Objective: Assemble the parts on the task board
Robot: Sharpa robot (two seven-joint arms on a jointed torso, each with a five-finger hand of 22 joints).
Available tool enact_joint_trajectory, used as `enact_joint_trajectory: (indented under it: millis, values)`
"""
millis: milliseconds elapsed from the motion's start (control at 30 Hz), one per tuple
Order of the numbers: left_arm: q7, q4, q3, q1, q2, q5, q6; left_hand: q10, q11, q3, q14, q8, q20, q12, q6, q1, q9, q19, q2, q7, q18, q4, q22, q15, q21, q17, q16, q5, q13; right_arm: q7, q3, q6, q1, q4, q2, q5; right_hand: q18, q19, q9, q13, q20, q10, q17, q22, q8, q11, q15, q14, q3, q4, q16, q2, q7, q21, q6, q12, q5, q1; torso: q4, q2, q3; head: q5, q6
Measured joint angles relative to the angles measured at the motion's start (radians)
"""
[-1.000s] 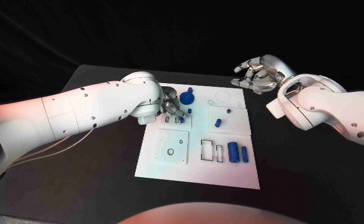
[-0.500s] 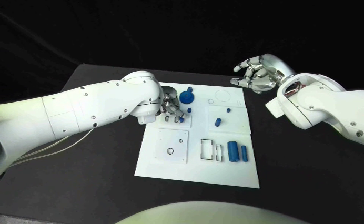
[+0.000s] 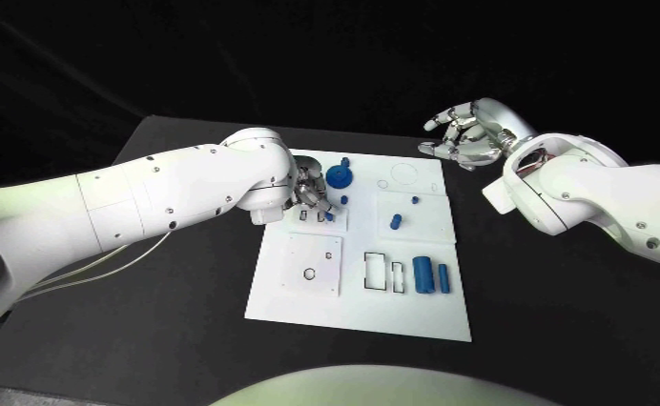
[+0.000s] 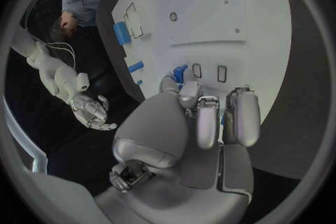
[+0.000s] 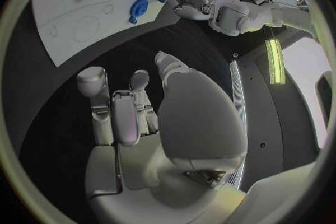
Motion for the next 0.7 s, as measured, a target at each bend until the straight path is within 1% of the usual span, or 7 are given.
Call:
enact_joint_trajectory:
  millis: [300, 500, 533, 600, 633, 667, 700]
  values:
    - [0.002, 0.002, 0.0, 0.001, -0.004, 0.008, -0.001, -0.005, -0.005, 0.034, 0.0, -0.002, -0.004, -0.012, 0.0, 0.036, -0.001, -0.004, -0.002, -0.007, 0.0, 0.003, 0.0, 0.0, 0.0, 0.0, 0.0, -0.003, -0.01, 0.001, 0.0, 0.0, -0.001, 0.0, 0.0, 0.0, 0.0, 0.0, 0.0, 0.0, 0.0, 0.0, -0.002, 0.0, 0.004, 0.0, 0.0, 0.0, 0.0, 0.0, 0.0, 0.0, 0.0, 0.0, 0.0, 0.0, 0.006, 0.0, -0.0001, 0.0, 0.0002, 0.001, 0.002]
    - [0.004, 0.006, 0.0, 0.001, -0.011, 0.019, -0.003, -0.007, -0.007, 0.107, 0.0, -0.006, -0.004, -0.032, -0.008, 0.072, -0.001, -0.004, -0.034, -0.006, 0.0, 0.03, 0.0, 0.0, 0.0, 0.0, 0.0, -0.007, -0.022, 0.001, 0.0, 0.0, -0.002, 0.0, 0.0, 0.001, 0.0, 0.0, 0.0, 0.0, 0.0, 0.0, -0.002, -0.002, 0.004, 0.0, 0.0, 0.0, 0.0, 0.0, 0.0, 0.0, 0.0, 0.0, 0.0, 0.0, 0.006, 0.0, 0.0, 0.0, 0.0009, 0.002, 0.003]
    - [0.004, 0.006, 0.0, 0.001, -0.012, 0.022, -0.003, -0.007, -0.007, 0.175, 0.0, -0.006, -0.004, -0.04, -0.012, 0.066, 0.0, -0.004, -0.048, 0.001, 0.0, 0.041, 0.0, 0.0, -0.001, 0.0, 0.0, -0.006, -0.027, 0.001, 0.0, 0.0, -0.002, 0.0, 0.0, 0.001, 0.0, 0.0, 0.0, 0.0, 0.0, 0.0, -0.002, -0.002, 0.004, 0.0, 0.0, 0.0, 0.0, 0.0, 0.0, 0.0, 0.0, 0.0, 0.0, 0.0, 0.006, 0.0, 0.0001, 0.0, 0.0009, 0.002, 0.003]
    - [0.005, 0.008, 0.001, 0.002, -0.014, 0.026, -0.004, -0.007, -0.007, 0.483, 0.0, 0.004, -0.007, -0.046, -0.014, -0.014, 0.002, -0.004, -0.197, 0.008, 0.0, 0.047, 0.0, 0.0, -0.005, 0.0, 0.0, -0.006, -0.3, 0.001, 0.0, 0.0, -0.003, -0.001, 0.0, 0.002, 0.0, 0.0, 0.0, 0.0, 0.0, 0.0, -0.002, -0.002, 0.004, 0.0, 0.0, 0.0, 0.0, 0.0, 0.0, 0.0, 0.0, 0.0, 0.0, 0.0, 0.006, 0.0, 0.0, 0.0, 0.0009, 0.003, 0.003]
    - [0.005, 0.008, 0.0, 0.002, -0.015, 0.028, -0.004, -0.007, -0.007, 0.672, 0.0, 0.036, -0.007, -0.035, -0.013, -0.097, 0.002, -0.004, -0.298, 0.008, 0.0, 0.053, 0.0, 0.0, -0.005, 0.0, 0.0, -0.006, -0.106, 0.001, 0.0, 0.0, -0.003, -0.001, 0.0, 0.002, 0.0, 0.0, 0.0, 0.0, 0.0, 0.0, -0.002, -0.002, 0.004, 0.0, 0.0, 0.0, 0.0, 0.0, 0.0, 0.0, 0.0, 0.0, 0.0, 0.0, 0.006, 0.0, 0.0, 0.0, 0.001, 0.003, 0.003]
    - [0.005, 0.008, -0.001, 0.001, -0.016, 0.029, -0.004, -0.004, -0.004, 0.838, 0.0, 0.049, -0.007, -0.032, -0.013, -0.155, 0.002, -0.004, -0.363, 0.008, 0.0, 0.032, 0.0, 0.0, -0.005, 0.0, 0.0, -0.007, -0.049, 0.001, 0.0, 0.0, -0.003, -0.001, 0.0, 0.002, 0.0, 0.0, 0.0, 0.0, 0.0, 0.0, -0.002, -0.002, 0.004, 0.0, 0.0, 0.0, 0.0, 0.0, 0.0, 0.0, 0.0, 0.0, 0.0, 0.0, 0.006, 0.0, 0.0, 0.0, 0.0013, 0.003, 0.003]
    - [0.005, 0.008, -0.001, 0.001, -0.018, 0.031, -0.004, 0.001, -0.002, 0.908, 0.0, 0.066, -0.007, -0.032, -0.012, -0.198, 0.003, -0.004, -0.404, 0.009, 0.0, 0.033, 0.0, 0.0, -0.009, 0.0, 0.0, -0.008, -0.029, 0.001, 0.0, 0.0, -0.003, -0.001, 0.0, 0.002, 0.0, 0.0, 0.0, 0.0, 0.0, 0.0, -0.002, -0.002, 0.004, 0.0, 0.0, 0.0, 0.0, 0.0, 0.0, 0.0, 0.0, 0.0, 0.0, 0.0, 0.006, 0.0, -0.0001, 0.0, 0.0013, 0.004, 0.003]
